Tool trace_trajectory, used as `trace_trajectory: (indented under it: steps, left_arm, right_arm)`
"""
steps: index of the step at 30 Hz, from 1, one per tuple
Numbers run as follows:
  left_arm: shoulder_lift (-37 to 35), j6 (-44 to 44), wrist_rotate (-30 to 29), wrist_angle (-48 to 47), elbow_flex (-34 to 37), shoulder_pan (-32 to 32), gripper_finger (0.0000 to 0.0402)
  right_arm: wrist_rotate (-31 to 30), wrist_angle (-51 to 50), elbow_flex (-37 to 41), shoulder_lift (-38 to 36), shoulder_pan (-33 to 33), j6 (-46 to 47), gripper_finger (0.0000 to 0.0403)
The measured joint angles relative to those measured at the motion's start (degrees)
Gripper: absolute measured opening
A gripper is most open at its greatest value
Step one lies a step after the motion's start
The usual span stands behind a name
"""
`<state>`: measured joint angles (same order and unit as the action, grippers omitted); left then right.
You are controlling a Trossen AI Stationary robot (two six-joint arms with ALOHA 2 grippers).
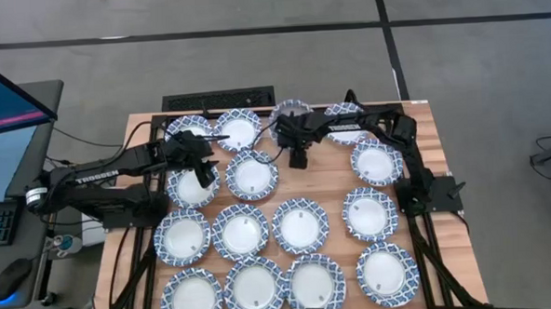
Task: Nest bowls inside each other
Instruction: Stack the blue bowl on top of the blue bowls
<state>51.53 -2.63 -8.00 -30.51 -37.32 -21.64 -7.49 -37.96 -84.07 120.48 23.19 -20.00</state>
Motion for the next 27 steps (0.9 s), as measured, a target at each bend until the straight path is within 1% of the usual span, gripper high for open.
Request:
trace_trajectory:
  steps: [5,9,13,19,27]
  left_arm:
    - [0.1,0.1,0.0,0.3,0.0,-0.4,0.0147]
    - [0.1,-0.1,0.1,0.5,0.0,-0.6,0.0147]
    - [0.1,-0.2,0.0,0.5,0.0,-0.6,0.0147]
    - [0.1,-0.2,0.1,0.5,0.0,-0.6,0.0147]
    - [0.1,-0.2,0.1,0.5,0.0,-0.6,0.0147]
  right_arm:
    - [-0.1,-0.3,-2.1,-0.1,-0.2,0.5,0.0234]
    - [-0.3,-0.3,-2.9,-0.1,-0.2,0.6,0.0234]
    - [-0.1,-0.6,-2.9,-0.1,-0.2,3.3,0.0230]
    - [-0.1,-1.0,-2.9,-0.1,-0.3,4.6,0.0188]
    - [0.1,-1.1,-2.9,-0.1,-0.4,6.5,0.0103]
